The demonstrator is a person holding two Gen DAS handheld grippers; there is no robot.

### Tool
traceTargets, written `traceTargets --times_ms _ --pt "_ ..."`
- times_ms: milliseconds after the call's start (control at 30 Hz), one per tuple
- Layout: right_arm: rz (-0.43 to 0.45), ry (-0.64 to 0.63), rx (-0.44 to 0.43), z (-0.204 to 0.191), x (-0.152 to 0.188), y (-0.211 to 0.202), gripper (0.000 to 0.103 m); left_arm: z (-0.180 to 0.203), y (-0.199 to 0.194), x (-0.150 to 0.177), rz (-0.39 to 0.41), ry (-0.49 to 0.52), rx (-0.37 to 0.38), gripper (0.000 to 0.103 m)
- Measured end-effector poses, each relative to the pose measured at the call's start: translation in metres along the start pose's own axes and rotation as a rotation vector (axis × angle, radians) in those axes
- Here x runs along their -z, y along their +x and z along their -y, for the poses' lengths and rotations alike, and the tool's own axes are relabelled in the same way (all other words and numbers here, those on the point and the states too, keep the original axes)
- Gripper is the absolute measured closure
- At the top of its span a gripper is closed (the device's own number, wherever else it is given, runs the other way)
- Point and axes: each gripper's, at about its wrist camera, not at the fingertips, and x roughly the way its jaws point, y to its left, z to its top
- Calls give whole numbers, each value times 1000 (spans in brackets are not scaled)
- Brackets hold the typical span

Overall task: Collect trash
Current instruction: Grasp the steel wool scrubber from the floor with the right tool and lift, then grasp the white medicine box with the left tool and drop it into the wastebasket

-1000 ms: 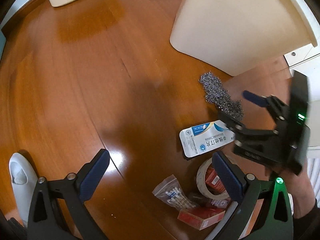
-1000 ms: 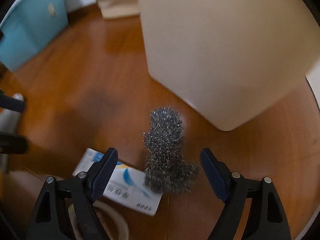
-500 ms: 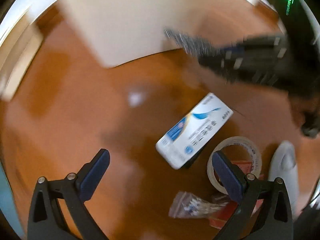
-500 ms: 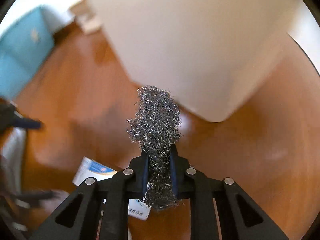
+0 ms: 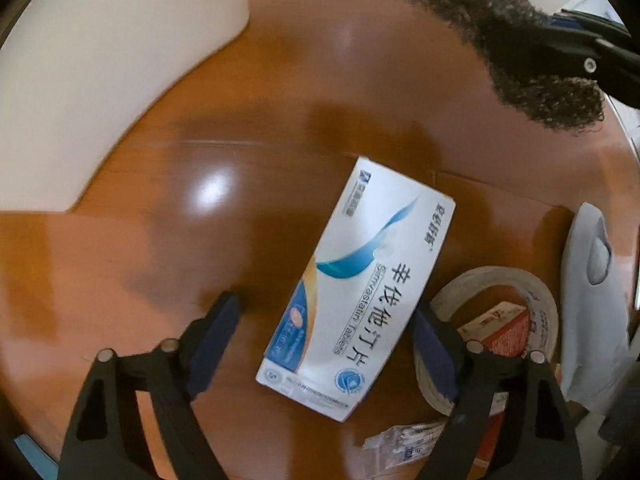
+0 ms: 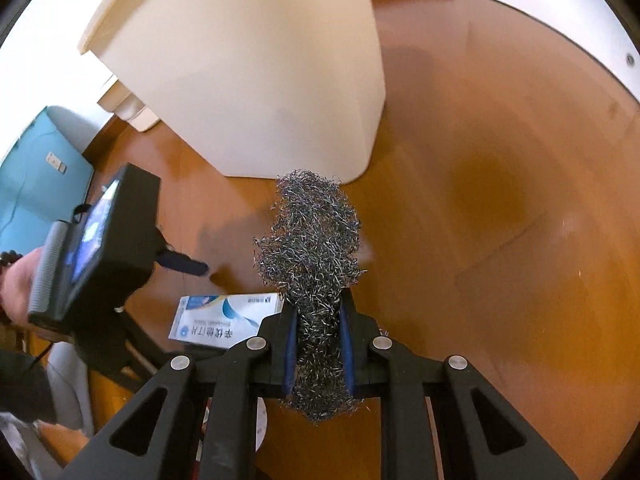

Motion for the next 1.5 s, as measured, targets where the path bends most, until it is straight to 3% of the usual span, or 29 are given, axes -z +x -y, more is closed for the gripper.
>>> traceTargets --times_ms 33,100,133,400,600,767,867,1000,1100,1233,1433,1500 --pt "2 9 -1 3 1 2 85 -3 0 -4 -3 0 8 27" --pt "7 31 -5 4 0 0 85 -5 0 -9 -2 -17 48 46" --pt "8 39 -5 -1 3 0 85 -9 -2 -10 -3 -29 68 50" --pt "12 93 -10 -2 15 6 85 -22 -14 3 61 -157 105 50" --pt "23 109 -7 4 20 -1 85 -31 -63 23 154 -260 86 50" --pt "53 150 -11 10 24 -13 85 -17 -193 42 391 -306 98 50" --pt "71 191 -14 14 26 -17 85 -16 -273 22 550 -295 75 50" --pt "76 211 -1 13 29 -18 85 -33 -341 -10 668 -297 15 50" --pt "40 181 87 9 30 -14 85 -57 -350 -45 631 -337 -61 50" --pt "25 218 145 16 29 -12 85 -86 -321 -84 537 -381 -173 50" --pt "18 230 188 25 32 -16 85 -108 -273 -96 449 -493 -194 48" --pt "13 235 196 29 33 -17 85 -108 -270 -96 436 -516 -193 39"
